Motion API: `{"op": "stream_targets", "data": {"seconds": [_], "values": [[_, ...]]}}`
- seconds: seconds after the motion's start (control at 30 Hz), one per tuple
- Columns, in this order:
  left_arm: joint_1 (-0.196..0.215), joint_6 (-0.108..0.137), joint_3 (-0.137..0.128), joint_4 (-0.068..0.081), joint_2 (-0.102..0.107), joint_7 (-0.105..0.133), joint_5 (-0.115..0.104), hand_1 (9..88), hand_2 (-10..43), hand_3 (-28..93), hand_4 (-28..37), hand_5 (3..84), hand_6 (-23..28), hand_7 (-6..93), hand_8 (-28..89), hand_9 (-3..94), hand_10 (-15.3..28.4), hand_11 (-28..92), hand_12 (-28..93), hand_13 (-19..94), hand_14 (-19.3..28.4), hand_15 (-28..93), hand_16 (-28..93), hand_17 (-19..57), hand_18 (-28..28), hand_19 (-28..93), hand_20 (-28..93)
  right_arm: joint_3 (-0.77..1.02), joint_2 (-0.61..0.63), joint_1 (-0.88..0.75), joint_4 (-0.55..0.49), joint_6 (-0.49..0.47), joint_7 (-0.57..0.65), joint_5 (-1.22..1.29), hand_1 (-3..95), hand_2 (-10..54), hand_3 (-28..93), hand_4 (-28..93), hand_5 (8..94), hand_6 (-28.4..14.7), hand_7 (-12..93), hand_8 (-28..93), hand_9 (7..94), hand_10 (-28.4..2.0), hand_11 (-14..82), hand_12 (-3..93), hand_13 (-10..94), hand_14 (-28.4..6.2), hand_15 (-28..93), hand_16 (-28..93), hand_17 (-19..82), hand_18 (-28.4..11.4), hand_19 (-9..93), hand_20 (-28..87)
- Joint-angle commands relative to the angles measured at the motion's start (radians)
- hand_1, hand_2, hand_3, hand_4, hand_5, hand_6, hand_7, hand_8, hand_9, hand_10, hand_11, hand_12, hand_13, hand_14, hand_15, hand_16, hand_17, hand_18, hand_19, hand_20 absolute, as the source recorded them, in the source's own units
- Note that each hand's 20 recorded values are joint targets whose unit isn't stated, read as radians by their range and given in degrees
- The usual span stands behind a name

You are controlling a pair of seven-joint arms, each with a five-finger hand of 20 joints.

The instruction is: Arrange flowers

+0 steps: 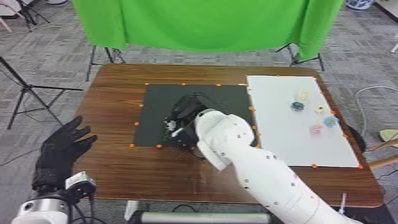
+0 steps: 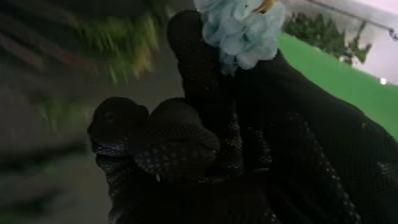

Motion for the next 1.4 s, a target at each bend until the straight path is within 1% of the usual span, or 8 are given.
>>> {"op": "stream_targets", "data": {"seconds": [0.03, 0.43, 0.47, 0.5, 0.67, 0.77, 1.17, 1.4], "values": [[-0.043, -0.025, 0.009, 0.007, 0.026, -0.026, 0.012, 25.9, 7.5, 80, -18.9, 34.9, 9.2, 13.9, -10, 31.9, 19.0, 27, 8, 27, 26.1, 50, -9, -7.7, 24.7, 66, -6, -0.141, -0.01, 0.101, 0.034, 0.106, 0.026, -0.09, 56.2, -9.5, 84, -28, 72.8, -0.6, 51, 3, 89.7, -7.1, 22.6, 35.9, 87, -2.5, 75, 19, 46, -24.6, 93, 49], [-0.088, -0.032, 0.022, 0.018, 0.051, -0.054, 0.023, 26.2, 7.7, 80, -19.5, 35.3, 9.5, 13.9, -10, 33.0, 19.5, 26, 10, 28, 26.6, 51, -9, -7.6, 25.1, 67, -7, -0.201, -0.071, 0.153, 0.118, 0.156, 0.099, -0.131, 55.6, -9.5, 82, -28, 71.9, 0.2, 50, 1, 89.4, -6.7, 21.6, 35.4, 86, -2.7, 75, 18, 45, -24.1, 93, 49], [-0.116, -0.061, 0.02, 0.025, 0.044, -0.105, 0.04, 26.3, 7.7, 80, -19.5, 35.4, 9.5, 13.9, -10, 33.1, 19.5, 26, 10, 28, 26.7, 51, -9, -7.6, 25.2, 67, -7, -0.196, -0.074, 0.14, 0.125, 0.16, 0.127, -0.144, 55.5, -9.5, 82, -28, 71.8, 0.3, 50, 1, 89.3, -6.6, 21.4, 35.4, 86, -2.8, 75, 18, 45, -24.1, 93, 49], [-0.127, -0.065, 0.024, 0.029, 0.047, -0.111, 0.041, 26.3, 7.7, 80, -19.6, 35.4, 9.6, 13.9, -10, 33.1, 19.5, 26, 10, 28, 26.8, 51, -9, -7.6, 25.3, 67, -8, -0.2, -0.07, 0.145, 0.13, 0.162, 0.135, -0.138, 55.5, -9.5, 82, -28, 71.8, 0.3, 50, 1, 89.3, -6.6, 21.3, 35.3, 86, -2.8, 75, 18, 45, -24.1, 93, 49], [-0.112, -0.061, 0.004, 0.024, 0.045, -0.106, 0.04, 26.6, 8.0, 80, -19.6, 35.4, 9.6, 13.8, -10, 33.1, 19.6, 26, 10, 28, 26.8, 50, -9, -7.6, 25.3, 67, -9, -0.179, -0.069, 0.13, 0.142, 0.15, 0.152, -0.108, 54.4, -9.5, 81, -28, 71.0, -0.2, 48, -1, 89.0, -7.0, 19.8, 34.4, 85, -3.1, 75, 18, 44, -24.0, 93, 48], [-0.086, -0.039, -0.005, 0.021, 0.046, -0.07, 0.028, 26.6, 8.1, 80, -19.4, 35.4, 9.7, 13.7, -10, 33.2, 19.7, 26, 10, 28, 27.2, 50, -8, -7.6, 25.4, 68, -9, -0.178, -0.072, 0.134, 0.147, 0.145, 0.146, -0.086, 53.1, -9.5, 81, -28, 70.0, -0.9, 46, -2, 87.4, -7.4, 17.8, 33.2, 84, -3.2, 76, 18, 43, -23.9, 93, 48], [-0.124, -0.089, -0.002, 0.035, 0.04, -0.135, 0.046, 26.8, 8.0, 80, -19.5, 35.7, 10.0, 13.5, -10, 33.5, 19.9, 26, 11, 29, 27.6, 51, -8, -7.6, 25.6, 68, -11, -0.177, -0.075, 0.144, 0.145, 0.201, 0.171, -0.06, 47.5, -9.5, 77, -28, 66.0, -2.1, 45, -3, 83.2, -8.9, 22.3, 27.8, 82, -3.3, 77, 16, 42, -23.9, 93, 47], [-0.134, -0.097, 0.002, 0.04, 0.042, -0.14, 0.049, 26.9, 7.9, 80, -20.0, 36.3, 10.2, 13.5, -10, 34.6, 20.2, 26, 11, 30, 28.1, 51, -8, -7.5, 25.8, 69, -12, -0.184, -0.071, 0.156, 0.146, 0.209, 0.179, -0.062, 45.8, -9.5, 75, -28, 64.9, -2.6, 45, -3, 81.2, -9.9, 26.5, 24.6, 81, -3.4, 77, 16, 41, -24.1, 93, 47]]}}
